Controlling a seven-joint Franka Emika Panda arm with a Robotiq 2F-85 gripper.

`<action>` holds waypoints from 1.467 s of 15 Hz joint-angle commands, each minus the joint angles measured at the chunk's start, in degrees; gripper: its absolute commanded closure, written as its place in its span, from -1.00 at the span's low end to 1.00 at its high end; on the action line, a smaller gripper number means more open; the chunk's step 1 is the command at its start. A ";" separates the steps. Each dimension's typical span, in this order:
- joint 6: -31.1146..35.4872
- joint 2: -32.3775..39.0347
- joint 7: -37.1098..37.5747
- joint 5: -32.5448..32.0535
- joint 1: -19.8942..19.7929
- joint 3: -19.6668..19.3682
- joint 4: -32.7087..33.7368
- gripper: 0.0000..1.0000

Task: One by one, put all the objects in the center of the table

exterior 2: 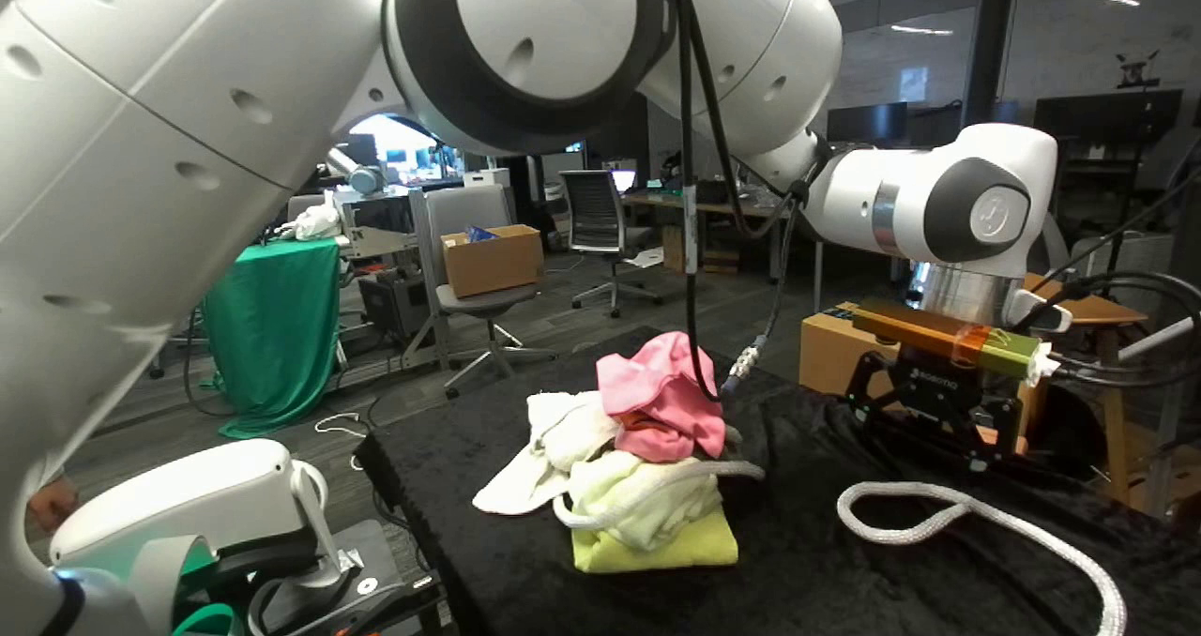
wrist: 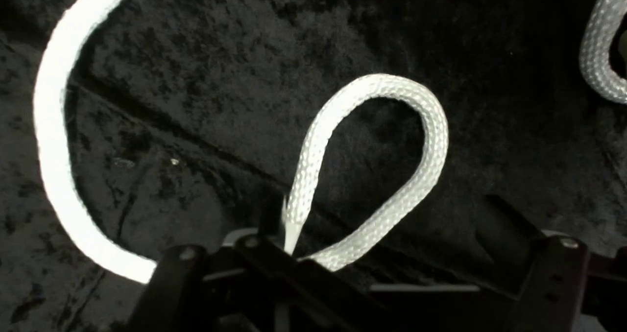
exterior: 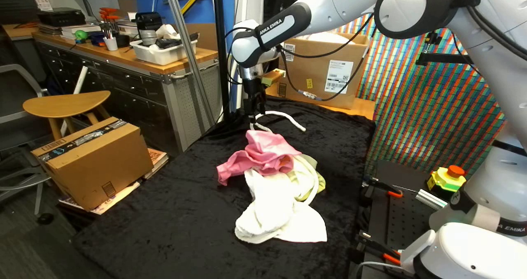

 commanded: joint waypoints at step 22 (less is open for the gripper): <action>-13.22 10.97 -0.92 2.45 -1.67 1.88 13.43 -1.00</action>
